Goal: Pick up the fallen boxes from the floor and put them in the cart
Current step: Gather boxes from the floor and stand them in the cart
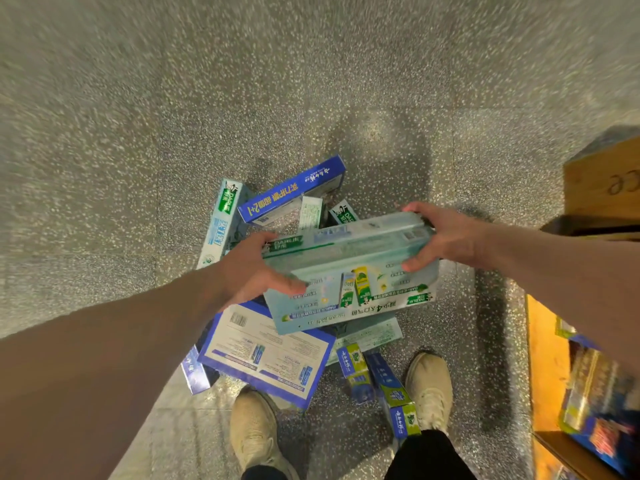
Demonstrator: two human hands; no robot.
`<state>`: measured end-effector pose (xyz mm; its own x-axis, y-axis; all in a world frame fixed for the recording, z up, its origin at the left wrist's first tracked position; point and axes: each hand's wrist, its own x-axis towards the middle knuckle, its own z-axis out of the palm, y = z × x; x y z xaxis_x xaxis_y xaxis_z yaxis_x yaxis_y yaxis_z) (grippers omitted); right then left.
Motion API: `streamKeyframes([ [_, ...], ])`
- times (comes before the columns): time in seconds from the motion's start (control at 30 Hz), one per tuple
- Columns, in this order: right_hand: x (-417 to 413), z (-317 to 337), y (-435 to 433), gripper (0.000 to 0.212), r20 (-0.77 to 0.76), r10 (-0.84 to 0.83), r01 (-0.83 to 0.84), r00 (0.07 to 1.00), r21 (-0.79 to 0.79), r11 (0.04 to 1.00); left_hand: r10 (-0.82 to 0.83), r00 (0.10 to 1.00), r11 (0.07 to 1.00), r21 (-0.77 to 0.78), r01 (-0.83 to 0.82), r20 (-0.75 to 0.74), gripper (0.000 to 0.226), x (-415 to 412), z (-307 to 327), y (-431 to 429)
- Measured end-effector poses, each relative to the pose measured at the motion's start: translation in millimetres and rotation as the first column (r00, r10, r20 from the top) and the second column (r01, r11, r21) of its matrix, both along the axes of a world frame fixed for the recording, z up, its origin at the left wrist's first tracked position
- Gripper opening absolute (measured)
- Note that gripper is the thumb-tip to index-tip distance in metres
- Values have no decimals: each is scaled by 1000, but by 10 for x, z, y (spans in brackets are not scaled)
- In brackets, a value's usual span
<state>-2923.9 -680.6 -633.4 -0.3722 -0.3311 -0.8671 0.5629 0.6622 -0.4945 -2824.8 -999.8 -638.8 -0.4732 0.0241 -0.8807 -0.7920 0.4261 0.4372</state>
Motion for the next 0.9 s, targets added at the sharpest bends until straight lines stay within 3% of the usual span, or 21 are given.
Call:
streamKeyframes([
  [0.13, 157, 189, -68, 97, -217, 305, -274, 927, 161, 948, -357, 928, 921, -207, 330, -111, 124, 27, 218, -14],
  [0.23, 290, 287, -116, 107, -323, 416, -349, 850, 246, 904, -629, 765, 737, -419, 530, -140, 122, 108, 344, -24],
  [0.33, 353, 382, -208, 102, -422, 481, -407, 769, 258, 876, -765, 637, 574, -552, 605, -97, 120, 154, 487, -14],
  [0.43, 382, 441, -378, 116, -421, 661, -540, 621, 382, 750, -821, 570, 430, -650, 627, 8, 112, 186, 595, 46],
  [0.57, 483, 448, -586, 103, -504, 800, -599, 324, 545, 586, -829, 560, 396, -715, 576, -8, 89, 349, 680, 62],
  [0.7, 609, 466, -767, 114, -549, 824, -583, 142, 626, 518, -795, 605, 429, -746, 510, -44, 82, 546, 783, -51],
  [0.77, 661, 575, -870, 107, -525, 850, -583, 45, 677, 449, -811, 584, 404, -756, 515, -36, 84, 637, 898, -122],
  [0.9, 761, 1183, -1089, 81, -490, 871, -600, 9, 695, 397, -849, 527, 366, -765, 531, -40, 105, 816, 1440, -257],
])
